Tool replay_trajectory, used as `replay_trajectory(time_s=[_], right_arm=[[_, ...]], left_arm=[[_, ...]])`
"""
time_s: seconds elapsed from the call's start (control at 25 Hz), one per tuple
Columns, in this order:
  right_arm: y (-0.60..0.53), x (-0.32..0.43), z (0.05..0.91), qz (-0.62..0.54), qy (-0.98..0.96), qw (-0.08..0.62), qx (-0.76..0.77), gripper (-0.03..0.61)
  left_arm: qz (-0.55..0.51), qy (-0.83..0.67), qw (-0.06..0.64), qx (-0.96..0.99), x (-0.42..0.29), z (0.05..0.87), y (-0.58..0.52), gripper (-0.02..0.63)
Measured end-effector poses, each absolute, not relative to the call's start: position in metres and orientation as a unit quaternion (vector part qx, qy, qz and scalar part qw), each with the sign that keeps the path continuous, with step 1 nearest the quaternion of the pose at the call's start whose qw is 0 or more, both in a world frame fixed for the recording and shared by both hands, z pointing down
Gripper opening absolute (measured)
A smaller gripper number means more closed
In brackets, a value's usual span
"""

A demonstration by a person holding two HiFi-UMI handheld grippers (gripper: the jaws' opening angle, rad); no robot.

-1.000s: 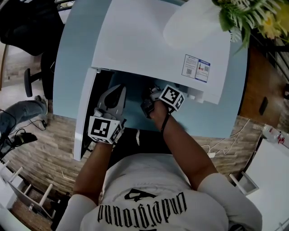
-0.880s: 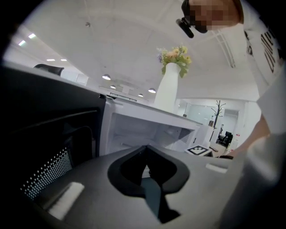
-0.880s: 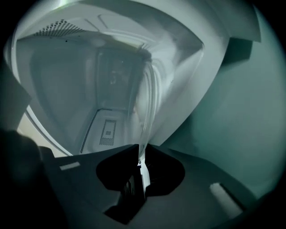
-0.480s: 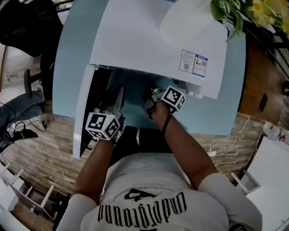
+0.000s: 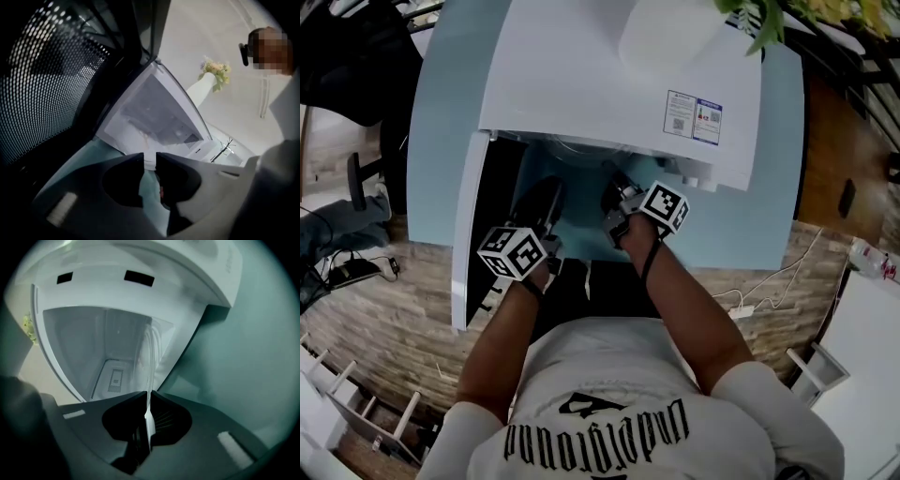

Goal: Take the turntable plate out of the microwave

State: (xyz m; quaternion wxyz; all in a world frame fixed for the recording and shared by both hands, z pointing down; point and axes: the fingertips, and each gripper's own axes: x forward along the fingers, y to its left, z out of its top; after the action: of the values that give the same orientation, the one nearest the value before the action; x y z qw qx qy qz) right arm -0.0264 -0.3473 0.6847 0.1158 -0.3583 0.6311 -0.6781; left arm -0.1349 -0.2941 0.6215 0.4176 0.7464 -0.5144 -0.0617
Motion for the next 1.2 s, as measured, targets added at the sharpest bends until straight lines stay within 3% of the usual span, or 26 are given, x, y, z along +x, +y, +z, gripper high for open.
replay_trajectory(time_s=[0.24,0.36,0.88,1.2], right_arm=[[-0.334,-0.017,0.682,-0.675,0.635,0.109,-0.358,0.028],[-0.328,-0.010,0.682,-0.673,0.637,0.109,-0.360,0.028],[-0.293,0.022,0.688,-0.684,0.629,0.073,-0.361,0.021],[-0.269,0.039,0.692,-0.688,0.632,0.042,-0.353,0.020]], left_arm=[[-0.113,-0.494,0.500,0.702,-0.129,0.645,-0.293,0.224],[-0.134,-0.478,0.536,0.682,-0.121,0.656,-0.293,0.266],[-0.223,-0.444,0.630,0.597,-0.108,0.696,-0.300,0.296],[-0.236,-0.417,0.625,0.616,-0.101,0.705,-0.314,0.296]])
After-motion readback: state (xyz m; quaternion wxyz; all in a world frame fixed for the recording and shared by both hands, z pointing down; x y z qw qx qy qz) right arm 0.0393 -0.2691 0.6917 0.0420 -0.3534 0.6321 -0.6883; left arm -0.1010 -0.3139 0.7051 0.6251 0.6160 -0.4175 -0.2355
